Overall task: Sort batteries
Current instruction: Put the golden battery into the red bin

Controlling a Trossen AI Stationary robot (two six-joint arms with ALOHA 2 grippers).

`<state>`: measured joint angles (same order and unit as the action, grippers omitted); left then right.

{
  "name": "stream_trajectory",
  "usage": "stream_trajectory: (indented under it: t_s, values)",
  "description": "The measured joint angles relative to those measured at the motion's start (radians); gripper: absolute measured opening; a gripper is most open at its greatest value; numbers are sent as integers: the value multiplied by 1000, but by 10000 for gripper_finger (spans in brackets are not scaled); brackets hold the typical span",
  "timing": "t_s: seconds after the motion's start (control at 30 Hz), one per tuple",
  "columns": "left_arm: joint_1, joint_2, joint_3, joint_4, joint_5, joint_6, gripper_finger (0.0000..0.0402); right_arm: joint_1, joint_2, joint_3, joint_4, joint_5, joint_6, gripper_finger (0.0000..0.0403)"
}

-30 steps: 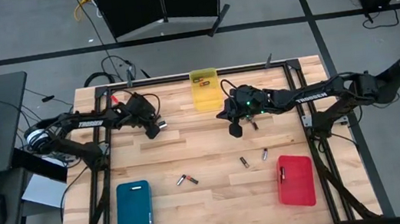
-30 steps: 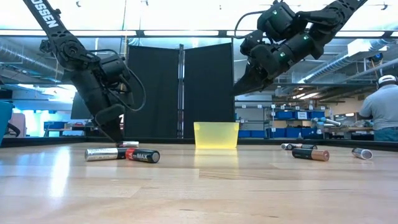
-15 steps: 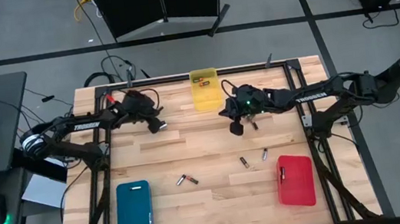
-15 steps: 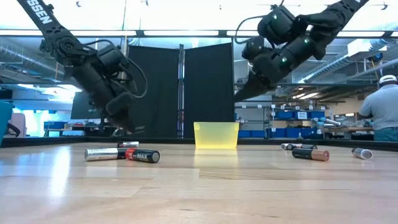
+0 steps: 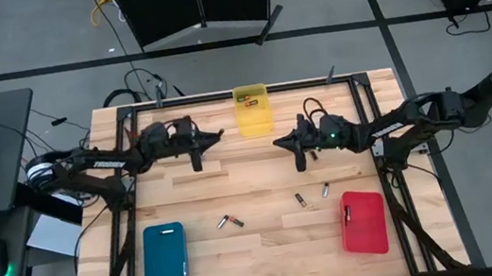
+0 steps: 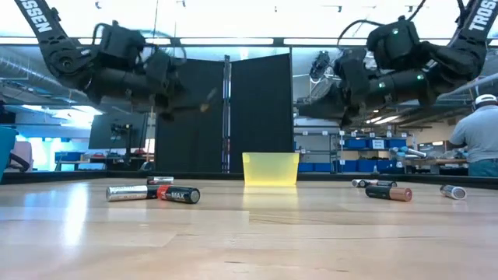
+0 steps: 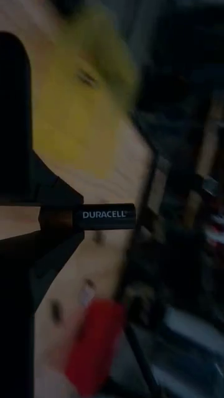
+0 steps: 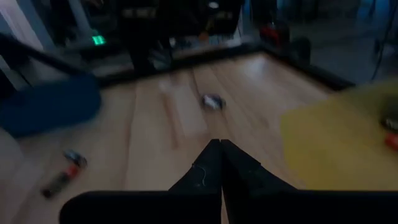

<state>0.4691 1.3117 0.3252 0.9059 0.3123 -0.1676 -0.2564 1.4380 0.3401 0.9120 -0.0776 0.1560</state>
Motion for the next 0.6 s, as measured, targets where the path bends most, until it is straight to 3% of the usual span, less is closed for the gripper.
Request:
stream_trajectory:
  t_s: [0.23,0.6]
  values:
    - [-139,88,60,177,-52,3,50,29,0,21,104,-6,23,25]
    - [-211,339,257,281,-38,32,50,28,0,38,113,23,35,83]
